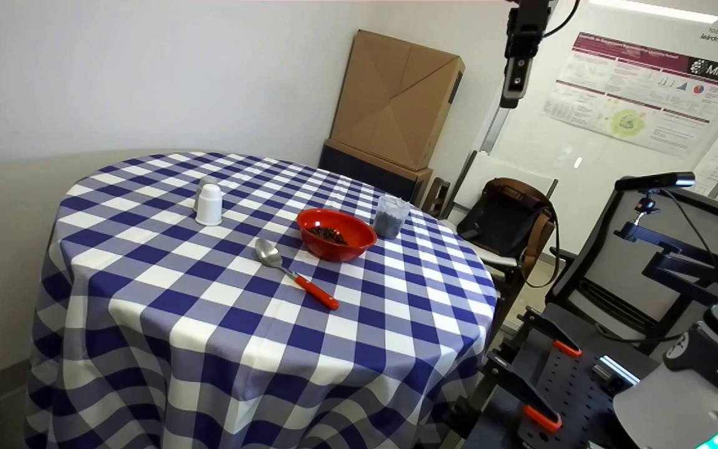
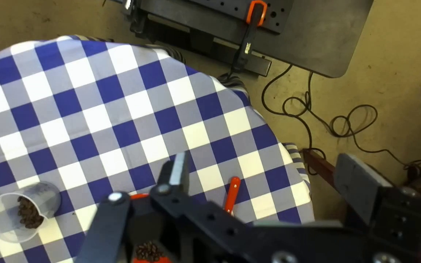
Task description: Pick up the spoon, scoop up some of the contents in the bowl and put the contents in the cup.
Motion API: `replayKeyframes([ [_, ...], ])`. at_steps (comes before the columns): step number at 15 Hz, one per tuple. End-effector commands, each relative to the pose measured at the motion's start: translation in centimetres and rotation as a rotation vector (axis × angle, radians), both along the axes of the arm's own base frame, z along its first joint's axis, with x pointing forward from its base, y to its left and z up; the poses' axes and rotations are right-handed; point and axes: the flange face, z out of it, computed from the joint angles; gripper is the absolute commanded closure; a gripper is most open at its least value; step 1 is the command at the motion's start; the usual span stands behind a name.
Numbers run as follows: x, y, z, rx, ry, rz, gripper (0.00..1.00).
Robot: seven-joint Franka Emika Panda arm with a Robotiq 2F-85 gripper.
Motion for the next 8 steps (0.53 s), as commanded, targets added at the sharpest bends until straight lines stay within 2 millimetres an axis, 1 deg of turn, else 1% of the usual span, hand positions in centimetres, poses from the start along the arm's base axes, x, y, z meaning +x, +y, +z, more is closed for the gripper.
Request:
replayKeyframes([
  [1, 1.7, 1.4, -2.9, 0.006, -0.063, 0.023, 0.0],
  [8, 4.5, 2.2, -10.8, 0.016, -0.195, -0.016, 0.0],
])
